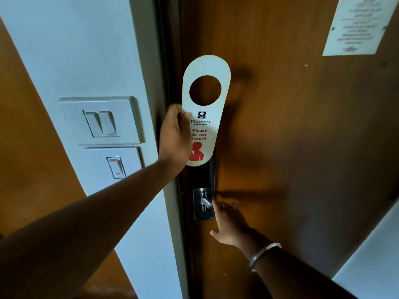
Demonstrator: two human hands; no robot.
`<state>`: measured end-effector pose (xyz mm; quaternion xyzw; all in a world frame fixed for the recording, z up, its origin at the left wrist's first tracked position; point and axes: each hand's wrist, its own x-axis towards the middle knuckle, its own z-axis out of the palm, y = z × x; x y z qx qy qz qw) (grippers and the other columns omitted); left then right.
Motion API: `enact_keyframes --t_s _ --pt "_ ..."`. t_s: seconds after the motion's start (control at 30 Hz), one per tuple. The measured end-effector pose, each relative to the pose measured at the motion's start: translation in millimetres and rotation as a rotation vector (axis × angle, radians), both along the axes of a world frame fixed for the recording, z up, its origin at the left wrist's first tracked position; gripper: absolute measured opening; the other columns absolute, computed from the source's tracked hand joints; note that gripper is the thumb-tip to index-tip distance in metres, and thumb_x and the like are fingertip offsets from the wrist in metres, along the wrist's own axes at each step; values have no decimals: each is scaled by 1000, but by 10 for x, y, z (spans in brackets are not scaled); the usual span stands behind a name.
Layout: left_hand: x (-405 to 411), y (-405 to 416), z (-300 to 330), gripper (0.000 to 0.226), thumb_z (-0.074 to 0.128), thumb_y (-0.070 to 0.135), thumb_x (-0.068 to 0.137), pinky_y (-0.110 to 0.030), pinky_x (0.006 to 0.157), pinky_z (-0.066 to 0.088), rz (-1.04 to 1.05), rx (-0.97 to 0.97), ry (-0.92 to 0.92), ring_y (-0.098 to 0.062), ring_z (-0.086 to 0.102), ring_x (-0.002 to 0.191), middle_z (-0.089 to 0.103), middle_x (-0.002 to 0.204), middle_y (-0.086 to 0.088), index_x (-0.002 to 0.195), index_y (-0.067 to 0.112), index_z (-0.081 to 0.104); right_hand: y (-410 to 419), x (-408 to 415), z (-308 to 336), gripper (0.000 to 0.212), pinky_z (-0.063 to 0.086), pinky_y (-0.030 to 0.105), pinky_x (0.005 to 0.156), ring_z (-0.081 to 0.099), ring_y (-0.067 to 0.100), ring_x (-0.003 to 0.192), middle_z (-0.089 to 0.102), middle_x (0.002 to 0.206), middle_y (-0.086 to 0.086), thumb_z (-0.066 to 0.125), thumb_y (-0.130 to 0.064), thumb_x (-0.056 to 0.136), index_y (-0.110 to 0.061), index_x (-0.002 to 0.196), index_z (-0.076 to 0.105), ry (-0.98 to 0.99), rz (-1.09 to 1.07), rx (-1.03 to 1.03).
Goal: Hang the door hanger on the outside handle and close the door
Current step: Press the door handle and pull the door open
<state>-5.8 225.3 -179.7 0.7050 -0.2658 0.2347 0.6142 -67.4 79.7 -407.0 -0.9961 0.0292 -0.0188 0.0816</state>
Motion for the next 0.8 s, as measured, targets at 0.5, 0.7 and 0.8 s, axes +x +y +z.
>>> enact_keyframes --t_s 0.5,0.7,0.8 --pt "-499 871 -207 11 48 27 102 -8 67 53 -360 -82 -161 6 66 96 64 106 23 110 21 50 759 -758 316 74 34 43 111 45 33 131 51 140 15 72 -32 79 -7 140 40 -25 -291 -143" --pt "-451 1281 -377 5 46 14 103 -3 61 47 -402 -104 -253 12 64 87 61 95 21 105 14 50 1042 -1128 254 58 34 38 113 49 27 125 57 131 10 66 -26 77 -8 130 53 -59 -491 -164" --pt "-442 1408 -496 12 46 17 103 -7 60 50 -450 -84 -211 5 67 86 65 96 12 109 9 52 1170 -1366 288 59 30 37 115 48 28 126 57 131 11 66 -30 78 -5 129 53 -53 -552 -188"
